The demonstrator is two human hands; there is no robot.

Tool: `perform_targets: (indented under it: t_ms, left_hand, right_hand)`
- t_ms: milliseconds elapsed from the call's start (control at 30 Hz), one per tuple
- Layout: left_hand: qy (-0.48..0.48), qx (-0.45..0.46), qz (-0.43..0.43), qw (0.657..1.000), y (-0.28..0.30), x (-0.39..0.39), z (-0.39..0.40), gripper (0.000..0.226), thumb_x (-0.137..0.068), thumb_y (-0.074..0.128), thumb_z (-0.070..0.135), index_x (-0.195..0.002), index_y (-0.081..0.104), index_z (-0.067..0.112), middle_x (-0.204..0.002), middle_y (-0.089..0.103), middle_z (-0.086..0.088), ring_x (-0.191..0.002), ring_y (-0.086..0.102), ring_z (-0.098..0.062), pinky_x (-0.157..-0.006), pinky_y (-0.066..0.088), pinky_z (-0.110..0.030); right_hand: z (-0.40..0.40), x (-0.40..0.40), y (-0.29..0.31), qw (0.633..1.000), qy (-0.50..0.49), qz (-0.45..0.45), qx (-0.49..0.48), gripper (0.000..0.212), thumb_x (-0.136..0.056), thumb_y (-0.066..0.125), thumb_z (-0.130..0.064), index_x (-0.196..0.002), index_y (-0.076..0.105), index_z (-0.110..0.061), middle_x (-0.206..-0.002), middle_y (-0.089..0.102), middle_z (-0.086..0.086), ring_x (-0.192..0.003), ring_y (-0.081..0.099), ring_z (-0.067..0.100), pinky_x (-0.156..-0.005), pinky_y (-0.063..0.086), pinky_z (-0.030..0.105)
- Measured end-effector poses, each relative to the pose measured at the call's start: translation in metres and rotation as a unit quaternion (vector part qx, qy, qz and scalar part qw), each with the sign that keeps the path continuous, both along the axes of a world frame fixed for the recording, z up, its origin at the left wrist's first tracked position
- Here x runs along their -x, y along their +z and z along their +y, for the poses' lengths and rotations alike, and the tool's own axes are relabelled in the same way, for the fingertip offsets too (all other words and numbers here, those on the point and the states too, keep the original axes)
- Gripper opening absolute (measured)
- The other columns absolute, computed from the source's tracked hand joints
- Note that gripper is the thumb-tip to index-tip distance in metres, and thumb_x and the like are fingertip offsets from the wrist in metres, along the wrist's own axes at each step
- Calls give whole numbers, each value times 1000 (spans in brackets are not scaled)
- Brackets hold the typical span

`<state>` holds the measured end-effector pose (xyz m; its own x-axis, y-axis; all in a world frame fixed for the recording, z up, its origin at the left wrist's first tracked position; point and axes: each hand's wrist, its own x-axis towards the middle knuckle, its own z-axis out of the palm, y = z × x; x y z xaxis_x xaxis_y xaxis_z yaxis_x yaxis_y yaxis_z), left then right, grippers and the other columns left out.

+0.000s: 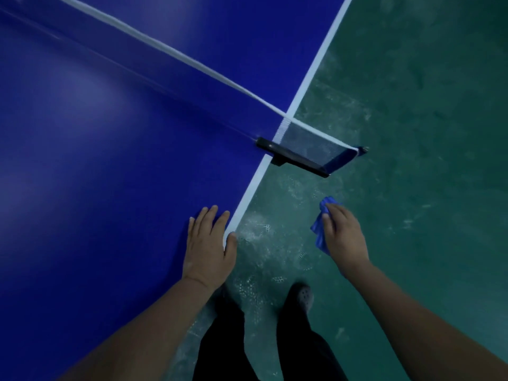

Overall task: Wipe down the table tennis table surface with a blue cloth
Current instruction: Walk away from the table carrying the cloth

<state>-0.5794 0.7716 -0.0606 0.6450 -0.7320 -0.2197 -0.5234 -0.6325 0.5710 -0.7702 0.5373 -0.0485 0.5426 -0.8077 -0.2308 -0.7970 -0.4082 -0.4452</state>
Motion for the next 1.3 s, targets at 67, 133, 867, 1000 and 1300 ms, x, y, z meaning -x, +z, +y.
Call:
perform_targets:
  t_ms: [67, 133, 867, 1000, 1300]
  left_hand:
    - [-6, 6, 16, 1000, 10, 15, -17, 70, -95, 23, 51, -151, 42, 14, -161, 32, -7, -152, 19, -21, -124, 0, -36]
    - [-14, 13, 37, 999, 24, 33, -39, 66, -96, 28, 48, -151, 41, 14, -160, 33, -5, -151, 22, -18, -124, 4, -35]
    - [-2, 124, 151, 981, 133, 209, -392, 50, -95, 64, 33, -143, 51, 26, -143, 49, 13, -134, 44, -3, -116, 34, -31]
    - [43, 157, 162, 973, 135, 178, -473, 46, -94, 68, 31, -138, 54, 34, -139, 54, 16, -131, 47, 1, -114, 37, -30]
    - [38, 138, 189, 972, 134, 60, -705, 42, -95, 66, 31, -134, 53, 39, -139, 53, 17, -130, 47, -1, -115, 38, -35]
  right_hand:
    - [-5, 26, 11, 999, -21, -28, -8, 34, -102, 54, -24, -131, 63, -8, -135, 59, 6, -125, 52, 23, -106, 34, 28]
    - [-14, 50, 23, 997, -45, -62, -21, 33, -102, 54, -23, -129, 64, -7, -134, 59, 4, -125, 52, 20, -106, 33, 24]
    - [-310, 244, 118, 978, -113, -169, -42, 34, -103, 51, -29, -133, 63, -17, -132, 57, -9, -118, 46, -2, -100, 32, 19]
    - [-393, 199, 120, 977, -97, -184, -39, 34, -102, 51, -29, -133, 63, -19, -130, 54, -17, -121, 45, -4, -103, 31, 18]
    - [-610, 100, 127, 979, -119, -161, -40, 32, -101, 53, -27, -131, 65, -20, -129, 57, -17, -123, 49, 0, -101, 32, 18]
